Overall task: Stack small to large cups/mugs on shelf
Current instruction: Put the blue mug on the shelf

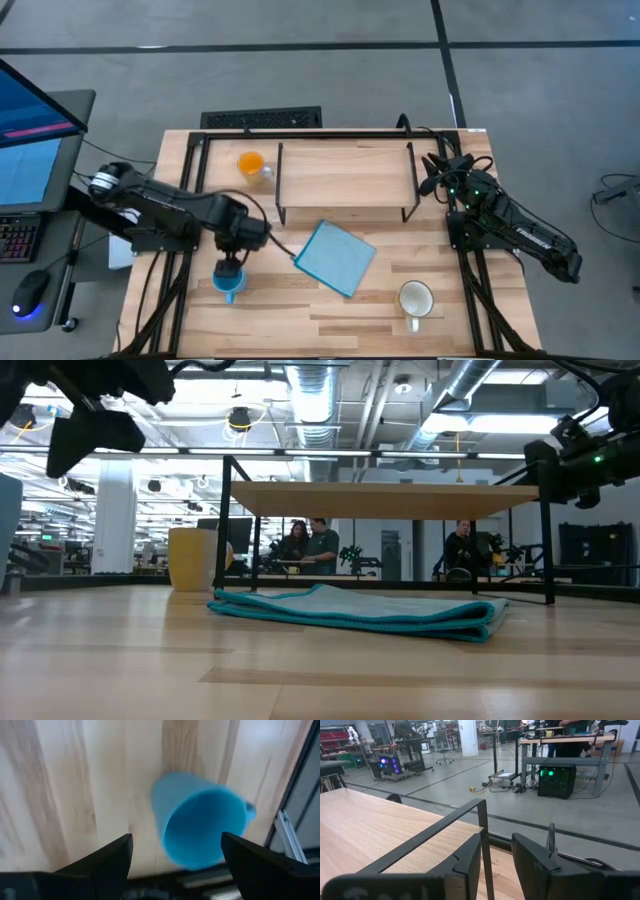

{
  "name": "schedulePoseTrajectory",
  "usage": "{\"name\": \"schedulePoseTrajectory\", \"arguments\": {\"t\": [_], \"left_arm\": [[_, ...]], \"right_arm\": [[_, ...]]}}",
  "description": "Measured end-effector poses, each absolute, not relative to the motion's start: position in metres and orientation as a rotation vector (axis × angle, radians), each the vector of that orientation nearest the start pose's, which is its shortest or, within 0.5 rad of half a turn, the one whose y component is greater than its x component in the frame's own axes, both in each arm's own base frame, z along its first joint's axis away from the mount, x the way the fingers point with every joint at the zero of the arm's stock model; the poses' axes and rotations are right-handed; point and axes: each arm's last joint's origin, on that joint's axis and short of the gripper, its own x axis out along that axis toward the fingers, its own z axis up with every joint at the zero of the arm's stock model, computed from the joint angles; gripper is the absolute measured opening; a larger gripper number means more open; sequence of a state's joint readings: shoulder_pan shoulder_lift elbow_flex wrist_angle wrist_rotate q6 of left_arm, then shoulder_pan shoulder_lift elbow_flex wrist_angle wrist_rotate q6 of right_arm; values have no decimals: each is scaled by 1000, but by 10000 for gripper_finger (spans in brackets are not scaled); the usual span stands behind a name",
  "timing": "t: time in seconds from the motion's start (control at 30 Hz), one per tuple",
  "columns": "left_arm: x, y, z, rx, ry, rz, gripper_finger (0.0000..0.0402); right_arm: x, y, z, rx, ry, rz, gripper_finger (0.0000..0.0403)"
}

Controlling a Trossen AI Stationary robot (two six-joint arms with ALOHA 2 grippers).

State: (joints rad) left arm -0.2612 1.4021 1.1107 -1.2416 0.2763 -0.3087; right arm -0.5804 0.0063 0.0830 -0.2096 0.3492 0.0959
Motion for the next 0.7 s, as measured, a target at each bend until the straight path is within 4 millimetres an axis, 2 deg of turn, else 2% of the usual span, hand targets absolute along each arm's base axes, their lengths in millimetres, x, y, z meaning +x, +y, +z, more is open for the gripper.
{"name": "schedulePoseTrajectory", "arguments": {"t": [0.17,0.27,0.47,0.7], "left_arm": [[223,-81,242,-208,1627,-115,294],[216,-84,230,-250,1649,-64,294],[207,-83,214,-341,1587,-13,292],[198,-80,200,-410,1605,44,252]], "right_arm": [[70,-58,171,105,92,-935,134],[70,-58,171,105,92,-935,134],[70,-58,171,105,92,-935,134],[70,-58,171,116,86,-936,134]]}}
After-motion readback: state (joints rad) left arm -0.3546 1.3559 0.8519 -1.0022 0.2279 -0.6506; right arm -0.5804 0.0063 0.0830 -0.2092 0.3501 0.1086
